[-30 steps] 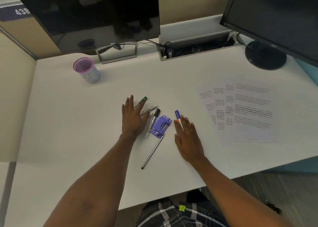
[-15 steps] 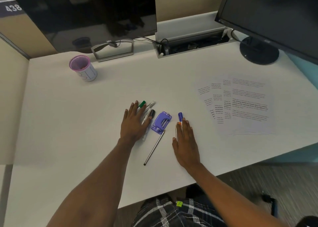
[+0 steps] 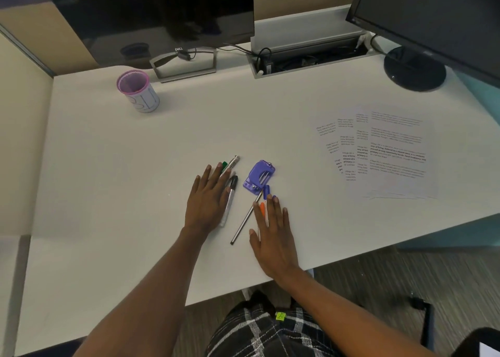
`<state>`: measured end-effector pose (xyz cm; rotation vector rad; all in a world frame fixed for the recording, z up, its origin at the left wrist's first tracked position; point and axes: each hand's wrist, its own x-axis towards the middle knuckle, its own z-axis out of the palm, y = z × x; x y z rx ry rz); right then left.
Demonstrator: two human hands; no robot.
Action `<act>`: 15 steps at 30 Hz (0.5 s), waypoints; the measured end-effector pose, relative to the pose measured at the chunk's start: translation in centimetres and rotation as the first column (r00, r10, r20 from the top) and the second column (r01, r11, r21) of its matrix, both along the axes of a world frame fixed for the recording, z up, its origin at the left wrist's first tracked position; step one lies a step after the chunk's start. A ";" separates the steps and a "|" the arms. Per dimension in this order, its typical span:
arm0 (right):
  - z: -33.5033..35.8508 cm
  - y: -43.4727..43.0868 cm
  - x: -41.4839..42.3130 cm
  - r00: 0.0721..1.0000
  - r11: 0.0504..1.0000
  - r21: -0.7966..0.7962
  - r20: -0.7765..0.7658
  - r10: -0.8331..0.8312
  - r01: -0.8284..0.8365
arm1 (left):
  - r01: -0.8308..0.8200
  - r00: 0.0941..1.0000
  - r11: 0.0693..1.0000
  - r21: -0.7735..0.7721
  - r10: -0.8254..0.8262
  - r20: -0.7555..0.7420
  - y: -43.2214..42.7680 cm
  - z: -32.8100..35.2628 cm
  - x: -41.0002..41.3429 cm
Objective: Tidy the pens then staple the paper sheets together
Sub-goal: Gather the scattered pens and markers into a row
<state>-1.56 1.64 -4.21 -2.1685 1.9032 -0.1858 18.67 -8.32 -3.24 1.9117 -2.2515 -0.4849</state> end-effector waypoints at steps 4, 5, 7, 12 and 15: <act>0.8 -0.4 1.5 0.999 0.999 0.017 -0.018 -0.048 0.048 | 0.008 1.000 1.000 0.009 -0.008 -0.014 1.5 -0.1 0.6; 1.0 -0.5 1.8 0.997 0.998 0.024 -0.028 -0.065 0.066 | 0.028 1.000 1.000 0.008 -0.028 -0.002 1.8 -0.1 0.7; 1.3 -0.5 2.3 0.995 0.996 0.031 -0.049 -0.082 0.083 | 0.086 0.995 0.996 0.012 -0.087 0.041 2.1 -0.2 0.9; 1.3 0.8 3.2 0.999 0.999 0.033 -0.032 -0.040 0.041 | 0.117 0.991 0.992 0.043 -0.120 0.058 3.1 -0.2 0.9; 0.7 2.2 4.0 0.998 0.999 0.036 -0.063 0.021 -0.018 | 0.097 0.995 0.995 0.027 -0.097 0.025 4.5 -0.2 1.1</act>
